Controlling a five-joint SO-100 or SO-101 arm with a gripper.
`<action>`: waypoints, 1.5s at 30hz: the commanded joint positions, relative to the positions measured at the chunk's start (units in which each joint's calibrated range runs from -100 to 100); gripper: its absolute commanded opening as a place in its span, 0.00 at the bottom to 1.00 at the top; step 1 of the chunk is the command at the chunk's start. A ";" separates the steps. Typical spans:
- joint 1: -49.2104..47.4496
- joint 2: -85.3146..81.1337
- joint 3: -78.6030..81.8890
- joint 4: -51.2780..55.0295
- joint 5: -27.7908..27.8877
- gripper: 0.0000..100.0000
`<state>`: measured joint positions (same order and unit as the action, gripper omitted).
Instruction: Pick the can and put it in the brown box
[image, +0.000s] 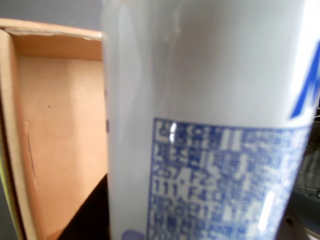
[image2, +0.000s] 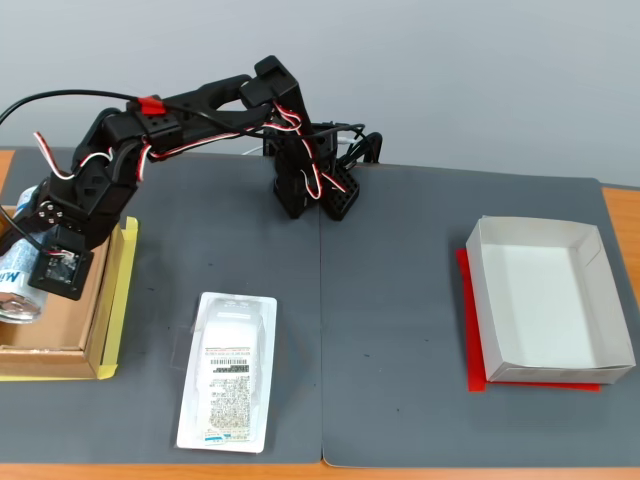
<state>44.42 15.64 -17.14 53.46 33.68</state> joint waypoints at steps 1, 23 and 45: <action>0.58 0.84 -3.95 -1.60 0.82 0.12; 1.48 4.73 -6.30 -0.90 3.48 0.26; 0.75 -6.62 2.47 6.12 3.22 0.34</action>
<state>45.75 15.72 -16.86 56.31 37.09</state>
